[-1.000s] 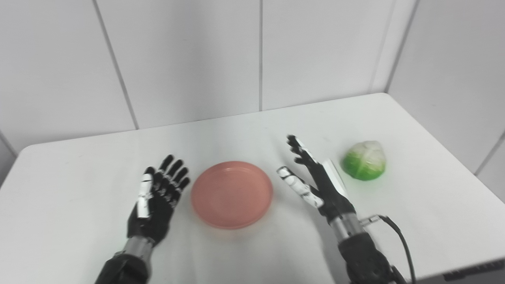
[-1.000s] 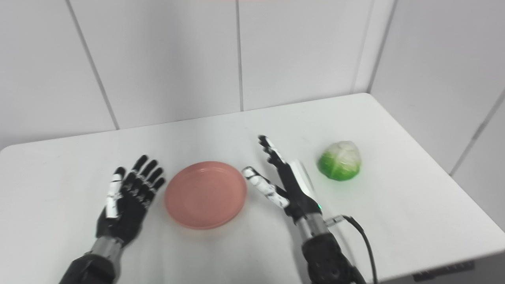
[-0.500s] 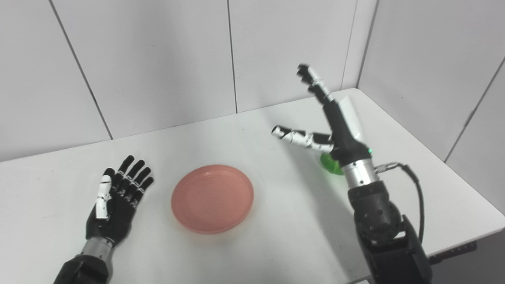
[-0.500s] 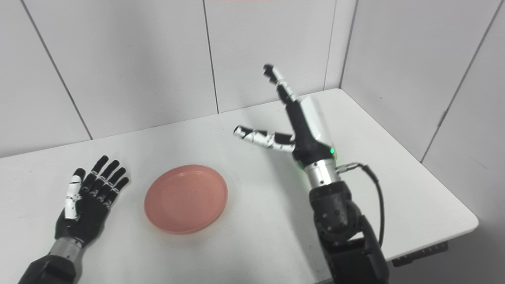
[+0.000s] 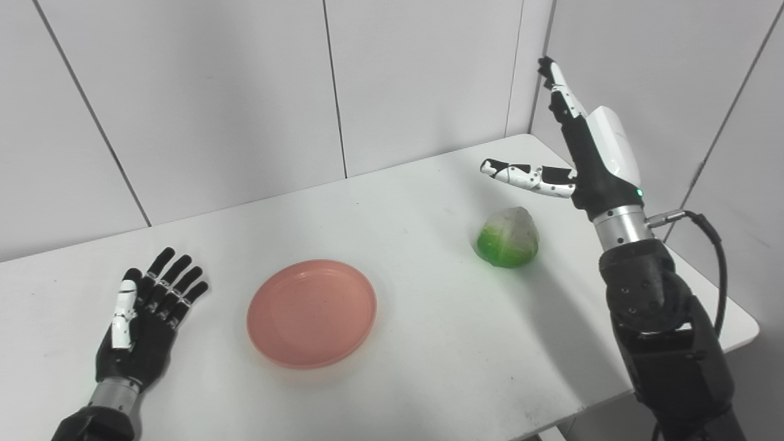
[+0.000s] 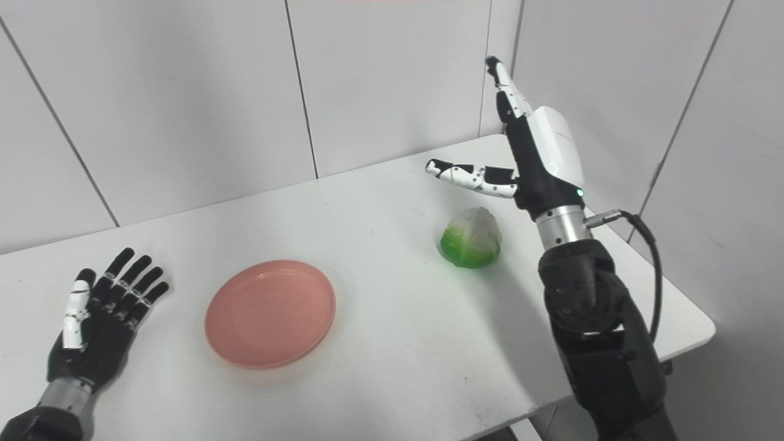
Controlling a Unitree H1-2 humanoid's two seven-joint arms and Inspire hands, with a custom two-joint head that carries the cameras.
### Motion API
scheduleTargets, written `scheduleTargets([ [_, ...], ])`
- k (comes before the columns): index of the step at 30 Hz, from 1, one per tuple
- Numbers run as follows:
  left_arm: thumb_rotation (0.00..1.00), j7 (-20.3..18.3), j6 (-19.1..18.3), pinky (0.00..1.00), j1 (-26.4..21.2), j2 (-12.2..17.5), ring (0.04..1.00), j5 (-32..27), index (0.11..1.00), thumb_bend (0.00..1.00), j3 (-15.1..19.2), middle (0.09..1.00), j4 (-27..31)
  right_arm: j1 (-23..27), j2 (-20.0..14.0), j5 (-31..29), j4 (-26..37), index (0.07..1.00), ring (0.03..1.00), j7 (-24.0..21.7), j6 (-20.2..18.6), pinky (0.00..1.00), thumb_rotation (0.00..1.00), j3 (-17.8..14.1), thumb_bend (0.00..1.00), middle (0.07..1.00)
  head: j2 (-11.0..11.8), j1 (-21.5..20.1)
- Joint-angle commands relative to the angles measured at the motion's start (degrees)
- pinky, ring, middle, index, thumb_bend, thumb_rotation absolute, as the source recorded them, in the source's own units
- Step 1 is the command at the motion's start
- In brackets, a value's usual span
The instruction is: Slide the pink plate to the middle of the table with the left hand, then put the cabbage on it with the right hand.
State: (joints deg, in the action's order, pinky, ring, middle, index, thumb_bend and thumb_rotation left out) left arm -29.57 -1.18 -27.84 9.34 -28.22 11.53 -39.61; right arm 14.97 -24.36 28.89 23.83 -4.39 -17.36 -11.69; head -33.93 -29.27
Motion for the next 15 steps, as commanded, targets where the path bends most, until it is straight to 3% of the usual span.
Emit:
scheduleTargets([
  [1,0.81,-0.67,0.01,0.81,6.36,-0.03,0.836,0.53,0.848,0.54,0.41,0.850,-6.24,0.77,-2.35,0.36,-0.14,1.000,0.952,-1.40,-2.67,0.85,0.59,-0.54,1.00,0.986,0.04,-0.09],
  [6,0.81,-0.82,0.34,0.80,6.06,0.38,0.828,0.73,0.840,0.55,0.64,0.842,-7.28,-0.65,-4.26,0.59,-3.32,1.000,0.954,-2.62,-4.14,0.83,0.60,-0.37,1.00,0.996,-0.31,-0.70],
  [15,0.81,-0.76,0.25,0.78,5.87,0.99,0.814,0.81,0.828,0.54,1.07,0.828,-8.08,-1.09,-5.73,-0.10,-11.02,1.000,0.948,-1.96,-2.11,0.80,0.60,1.00,1.00,1.000,-0.87,-1.23],
])
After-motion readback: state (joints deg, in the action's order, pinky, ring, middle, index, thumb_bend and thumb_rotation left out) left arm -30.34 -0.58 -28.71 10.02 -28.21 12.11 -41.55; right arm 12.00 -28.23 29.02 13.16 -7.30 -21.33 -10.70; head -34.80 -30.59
